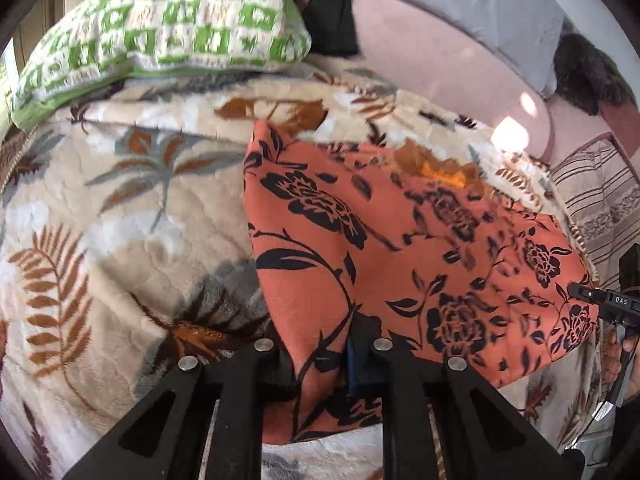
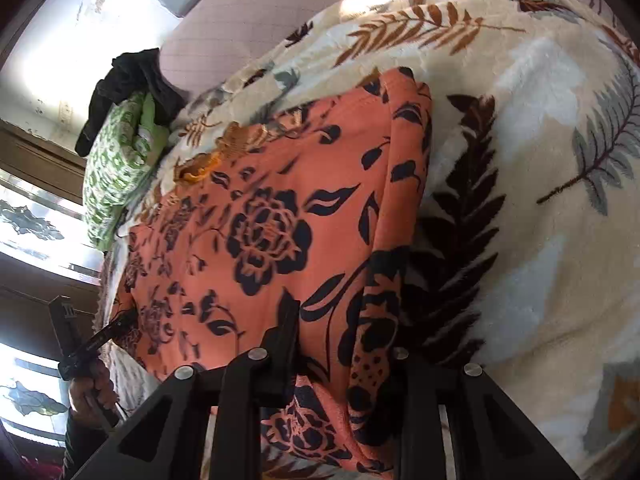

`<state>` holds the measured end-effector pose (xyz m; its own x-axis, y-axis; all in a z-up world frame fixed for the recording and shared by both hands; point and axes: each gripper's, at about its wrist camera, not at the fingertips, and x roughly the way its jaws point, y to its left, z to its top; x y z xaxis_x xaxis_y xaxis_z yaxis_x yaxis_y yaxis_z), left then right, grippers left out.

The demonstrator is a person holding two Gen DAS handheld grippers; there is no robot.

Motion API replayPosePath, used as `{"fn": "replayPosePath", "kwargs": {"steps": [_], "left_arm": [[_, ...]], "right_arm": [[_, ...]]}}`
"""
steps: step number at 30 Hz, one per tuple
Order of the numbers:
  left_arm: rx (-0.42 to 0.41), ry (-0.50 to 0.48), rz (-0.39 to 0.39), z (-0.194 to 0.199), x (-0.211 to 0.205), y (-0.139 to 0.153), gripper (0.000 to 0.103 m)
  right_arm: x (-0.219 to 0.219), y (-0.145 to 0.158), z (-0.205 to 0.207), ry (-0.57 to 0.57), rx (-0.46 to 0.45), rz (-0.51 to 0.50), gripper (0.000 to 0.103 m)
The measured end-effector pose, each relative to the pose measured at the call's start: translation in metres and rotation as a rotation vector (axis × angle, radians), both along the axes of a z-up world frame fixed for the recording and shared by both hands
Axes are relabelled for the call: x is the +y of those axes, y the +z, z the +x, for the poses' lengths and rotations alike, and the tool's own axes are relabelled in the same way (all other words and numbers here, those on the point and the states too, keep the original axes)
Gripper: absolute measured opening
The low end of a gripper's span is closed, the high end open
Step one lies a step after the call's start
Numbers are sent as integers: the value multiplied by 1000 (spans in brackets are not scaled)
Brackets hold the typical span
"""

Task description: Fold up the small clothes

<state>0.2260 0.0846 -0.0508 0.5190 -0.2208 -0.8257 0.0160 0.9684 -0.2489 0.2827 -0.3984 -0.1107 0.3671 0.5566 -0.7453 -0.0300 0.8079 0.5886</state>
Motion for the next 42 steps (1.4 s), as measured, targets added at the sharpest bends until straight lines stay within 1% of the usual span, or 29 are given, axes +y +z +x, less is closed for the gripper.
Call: {"fn": "replayPosePath", "kwargs": {"steps": [2, 3, 5, 7, 8, 9, 10, 11, 12, 13, 14, 16, 18, 19, 20, 22, 26, 27, 28, 29, 30, 31, 33, 34, 36, 38, 40, 41, 42], "left_arm": [[-53, -25, 0, -25, -2, 28, 17], [-68, -39, 6, -41, -3, 38, 17], [-77, -61, -19, -78, -1, 49, 17], [-42, -69, -40, -113, 1, 39, 19], [-3, -78, -47, -128, 2, 24, 25], [30, -83, -59, -141, 3, 3, 34], [71, -88, -65, -149, 4, -21, 42], [128, -82, -43, -152, 5, -46, 49], [156, -68, -1, -153, 7, -60, 49], [130, -72, -18, -157, 11, -60, 49], [101, -55, -26, -156, 16, -52, 50], [16, -29, 7, -150, 22, -28, 53], [-74, -37, 29, -139, 25, -8, 66], [-99, -35, 40, -130, 25, -3, 67], [-114, -48, 38, -120, 25, -3, 68], [-103, -74, 37, -98, 21, -11, 68], [-89, -42, 77, -66, 17, -34, 67], [-86, -42, 72, -62, 16, -38, 67], [-80, -42, 66, -58, 16, -41, 67], [-62, -43, 59, -55, 16, -45, 56], [-30, -53, 59, -50, 15, -50, 20], [-11, -65, 74, -47, 13, -53, 11], [-23, -72, 77, -46, 12, -47, 8], [-48, -73, 89, -48, 11, -40, 7], [-109, -61, 96, -52, 11, -21, 7], [-122, -52, 105, -49, 10, -17, 7], [-75, -28, 159, -38, 10, -34, 8], [-12, -12, 174, -30, 11, -51, 14], [17, 2, 158, -27, 14, -62, 15]], "right_arm": [[-1, 27, -18, 5, -36, 21, 25], [-1, 39, -31, 16, -54, 11, 25], [-7, 57, -62, 22, -77, 17, 25], [-17, 64, -101, 13, -81, 30, 25], [-21, 59, -120, 12, -62, 40, 25], [-23, 49, -138, 12, -37, 36, 31], [-23, 34, -152, 15, -12, 10, 40], [-22, 12, -163, 36, 22, -10, 53], [-24, -13, -170, 48, 85, -25, 82], [-30, -32, -177, 19, 144, -69, 83], [-37, -37, -182, -5, 127, -41, 82], [-54, -19, -187, -79, 55, 10, 82], [-65, 8, -182, -116, -53, 13, 82], [-66, 18, -175, -118, -91, -2, 82], [-66, 25, -166, -119, -109, -27, 82], [-56, 28, -139, -102, -140, -76, 82], [-34, 9, -91, -84, -146, -274, 81], [-32, 4, -86, -82, -142, -305, 81], [-34, -2, -86, -74, -143, -315, 68], [-31, -6, -84, -60, -133, -323, 53], [-26, -11, -81, -51, -114, -359, 29], [-21, -13, -81, -35, -113, -387, 23], [-16, -9, -82, -11, -120, -432, 13], [-14, -3, -83, -7, -139, -453, 9], [-14, 16, -86, -14, -191, -477, 8], [-16, 35, -87, -42, -251, -510, 8], [-19, 34, -79, -77, -259, -520, 8], [-20, 23, -71, -73, -239, -502, 8], [-20, 4, -61, -47, -195, -469, 10]]}}
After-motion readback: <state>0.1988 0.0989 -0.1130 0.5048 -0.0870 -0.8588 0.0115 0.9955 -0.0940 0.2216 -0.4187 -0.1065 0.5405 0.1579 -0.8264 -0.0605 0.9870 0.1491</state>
